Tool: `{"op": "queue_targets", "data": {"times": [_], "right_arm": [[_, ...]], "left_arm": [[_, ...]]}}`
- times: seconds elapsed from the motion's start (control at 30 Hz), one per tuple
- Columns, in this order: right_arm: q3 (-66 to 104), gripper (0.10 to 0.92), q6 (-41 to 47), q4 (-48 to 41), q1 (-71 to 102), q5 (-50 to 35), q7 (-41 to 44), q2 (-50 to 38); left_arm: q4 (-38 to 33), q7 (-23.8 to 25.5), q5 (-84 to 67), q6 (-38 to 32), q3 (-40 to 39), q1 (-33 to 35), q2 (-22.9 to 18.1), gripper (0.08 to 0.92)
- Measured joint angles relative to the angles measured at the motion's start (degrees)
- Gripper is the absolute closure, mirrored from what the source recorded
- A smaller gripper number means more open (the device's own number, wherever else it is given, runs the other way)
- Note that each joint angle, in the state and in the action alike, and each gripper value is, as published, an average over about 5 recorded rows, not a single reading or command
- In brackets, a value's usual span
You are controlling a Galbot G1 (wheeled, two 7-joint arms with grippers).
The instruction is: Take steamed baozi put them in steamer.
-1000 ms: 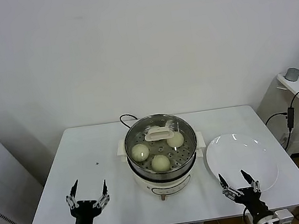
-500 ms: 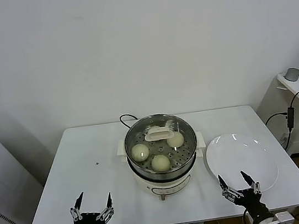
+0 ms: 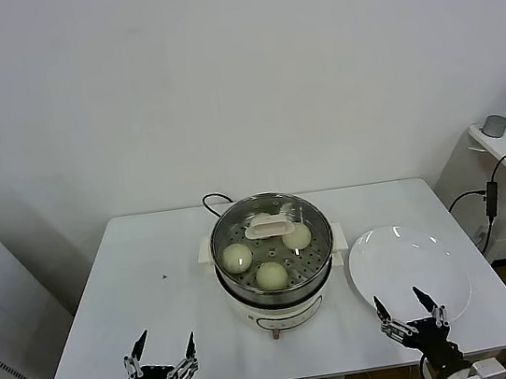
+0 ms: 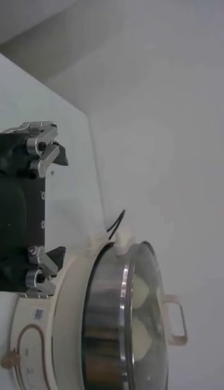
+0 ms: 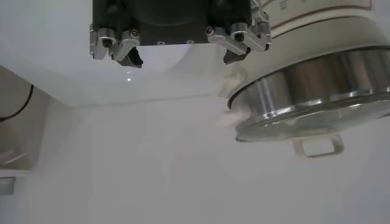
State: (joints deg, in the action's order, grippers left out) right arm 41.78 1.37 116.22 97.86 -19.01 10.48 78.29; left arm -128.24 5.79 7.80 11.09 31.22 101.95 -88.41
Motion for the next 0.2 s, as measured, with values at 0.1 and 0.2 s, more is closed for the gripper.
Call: {"op": "queue_targets", "data": {"times": [0.1,0.2], "right_arm": [[-0.12,0.203,0.07,0.36,0.33,0.57,0.06,0.07],[-0.26,0.203,0.15,0.61,0.46,0.95,0.13,0.21]], "left_arm": [[-0.21,0.33,-0.01,0.07,-0.06,0.39,-0.14,0.177],[-0.47,0.52,0.00,0.16,-0.09,0.64,-0.19,0.177]]}}
